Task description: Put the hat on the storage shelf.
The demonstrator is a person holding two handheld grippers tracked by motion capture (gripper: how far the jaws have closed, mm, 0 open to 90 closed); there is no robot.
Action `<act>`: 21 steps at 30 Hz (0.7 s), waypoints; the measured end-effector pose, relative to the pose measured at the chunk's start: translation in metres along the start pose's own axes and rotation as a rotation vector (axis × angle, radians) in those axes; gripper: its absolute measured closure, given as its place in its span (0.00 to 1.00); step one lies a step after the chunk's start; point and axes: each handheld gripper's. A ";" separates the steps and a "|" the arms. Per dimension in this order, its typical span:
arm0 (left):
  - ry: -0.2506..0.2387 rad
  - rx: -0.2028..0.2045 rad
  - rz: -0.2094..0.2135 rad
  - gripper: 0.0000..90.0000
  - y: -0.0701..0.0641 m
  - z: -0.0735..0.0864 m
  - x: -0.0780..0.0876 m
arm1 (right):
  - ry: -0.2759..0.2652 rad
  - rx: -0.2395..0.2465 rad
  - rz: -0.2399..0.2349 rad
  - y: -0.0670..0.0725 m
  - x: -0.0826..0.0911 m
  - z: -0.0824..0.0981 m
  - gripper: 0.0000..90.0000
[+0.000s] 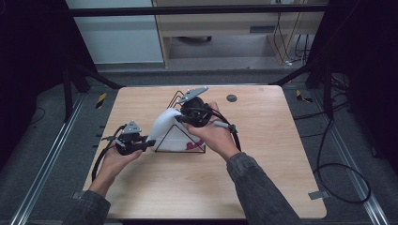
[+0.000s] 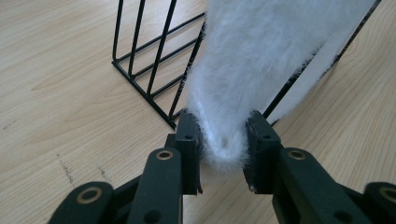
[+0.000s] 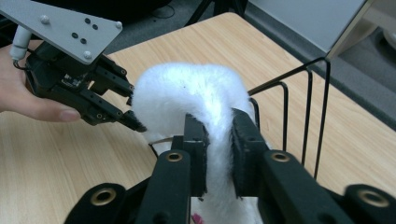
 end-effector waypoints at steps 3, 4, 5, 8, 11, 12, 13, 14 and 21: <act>0.004 0.001 0.002 0.75 0.000 0.000 0.001 | 0.016 -0.007 0.005 0.000 -0.002 0.001 0.79; -0.010 0.008 0.003 0.74 0.001 0.001 0.004 | 0.021 -0.012 0.002 0.000 -0.002 0.002 0.76; -0.021 0.011 0.004 0.72 0.001 0.000 0.006 | 0.023 -0.015 0.000 0.000 -0.002 0.002 0.72; -0.041 0.013 -0.001 0.68 0.002 -0.001 0.013 | 0.024 -0.020 -0.002 0.001 0.000 0.003 0.64; -0.067 0.013 -0.031 0.58 0.001 -0.002 0.026 | 0.010 -0.029 0.000 0.001 0.004 0.003 0.56; -0.073 0.020 -0.040 0.53 0.001 -0.003 0.029 | 0.004 -0.031 0.003 0.001 0.005 0.004 0.53; -0.072 0.026 -0.055 0.48 0.001 -0.003 0.031 | 0.001 -0.032 0.008 0.002 0.007 0.004 0.51; -0.072 0.026 -0.055 0.42 0.001 -0.003 0.031 | 0.001 -0.032 0.008 0.002 0.007 0.004 0.51; -0.111 0.053 -0.095 0.11 -0.020 -0.007 0.041 | -0.041 -0.035 0.063 0.004 0.021 0.012 0.28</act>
Point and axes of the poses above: each handheld gripper's, and its own axes: x roughly backward along the jaws, z roughly out of its underside, y roughly to its left, and after that the axes turned 3 degrees about x, right-handed
